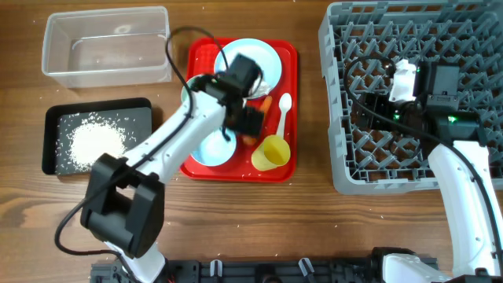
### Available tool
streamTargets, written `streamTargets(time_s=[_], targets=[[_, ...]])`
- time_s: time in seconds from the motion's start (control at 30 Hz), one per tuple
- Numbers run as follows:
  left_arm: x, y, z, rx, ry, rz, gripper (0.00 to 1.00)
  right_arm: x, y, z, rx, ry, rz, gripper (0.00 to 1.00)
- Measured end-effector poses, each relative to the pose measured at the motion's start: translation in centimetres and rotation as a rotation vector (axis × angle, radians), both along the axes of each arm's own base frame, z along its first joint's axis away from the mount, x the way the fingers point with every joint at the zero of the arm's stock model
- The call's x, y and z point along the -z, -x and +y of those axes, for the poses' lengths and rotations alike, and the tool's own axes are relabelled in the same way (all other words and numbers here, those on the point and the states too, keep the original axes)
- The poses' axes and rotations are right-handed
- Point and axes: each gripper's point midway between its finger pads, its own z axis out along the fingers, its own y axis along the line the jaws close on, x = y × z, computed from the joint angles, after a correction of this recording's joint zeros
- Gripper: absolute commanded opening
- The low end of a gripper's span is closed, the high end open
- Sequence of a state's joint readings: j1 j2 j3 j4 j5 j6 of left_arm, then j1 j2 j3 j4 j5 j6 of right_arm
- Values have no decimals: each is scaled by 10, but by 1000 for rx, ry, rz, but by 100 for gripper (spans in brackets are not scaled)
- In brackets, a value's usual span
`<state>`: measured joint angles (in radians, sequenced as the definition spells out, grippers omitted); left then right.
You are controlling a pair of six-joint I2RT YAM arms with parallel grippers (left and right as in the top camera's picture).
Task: Sort waste into correct bins and load items into the dishwasher rack
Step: 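Grasp the green bowl holding the mushroom with the left gripper, then tip the mushroom from the green bowl onto the black tray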
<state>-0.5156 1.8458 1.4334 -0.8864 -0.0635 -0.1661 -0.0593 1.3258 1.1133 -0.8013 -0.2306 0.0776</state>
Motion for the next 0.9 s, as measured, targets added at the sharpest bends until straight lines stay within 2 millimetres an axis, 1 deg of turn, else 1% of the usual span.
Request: streamTargets(time_s=[0.03, 0.07, 0.1, 0.13, 0.17, 0.2, 0.27, 0.3, 0.33, 0.4, 0.47, 0.5, 0.53, 0.57, 0.73, 0.8, 0.87, 0.9], targets=[[-11, -19, -1, -13, 30, -61, 100, 0, 0, -1, 2, 3, -1, 84], [-16, -29, 1, -16, 43, -94, 98, 0, 0, -1, 2, 3, 0, 84], [-18, -41, 3, -17, 56, -130, 94, 0, 0, -1, 3, 3, 1, 84], [-17, -51, 5, -13, 59, -156, 88, 3, -1, -1, 2, 3, 8, 84], [-12, -57, 8, -4, 54, -162, 84, 5, -1, -1, 3, 2, 16, 84], [0, -63, 9, 9, 42, -158, 81, 9, -2, -1, 3, 2, 29, 84], [25, -63, 10, 31, 14, -115, 77, 15, -3, -1, 4, 3, 47, 84], [42, -61, 11, 39, -4, -80, 71, 18, -3, -1, 4, 2, 56, 84], [51, -60, 11, 46, -15, -61, 66, 19, -3, -1, 4, 2, 60, 84], [55, -59, 12, 55, -21, -52, 42, 21, -3, -1, 4, 2, 66, 84], [58, -60, 11, 60, -22, -53, 24, 22, -3, -1, 4, 2, 67, 84], [61, -61, 11, 63, -24, -53, 20, 22, -3, -1, 4, 2, 67, 84], [63, -62, 10, 62, -23, -55, 11, 22, -3, -1, 4, 2, 67, 84], [64, -63, 10, 64, -22, -56, 5, 22, -3, -1, 4, 2, 67, 84], [62, -66, 12, 58, -40, -72, 4, 22, -3, -1, 4, 2, 67, 84], [56, -61, 20, 13, -37, -37, 4, 22, -3, -1, 4, 2, 67, 84], [39, -63, 32, -60, 46, -17, 4, 22, -4, -1, 4, 2, 67, 84], [18, -68, 49, -124, 125, -26, 4, 22, -4, -1, 4, 2, 66, 84]])
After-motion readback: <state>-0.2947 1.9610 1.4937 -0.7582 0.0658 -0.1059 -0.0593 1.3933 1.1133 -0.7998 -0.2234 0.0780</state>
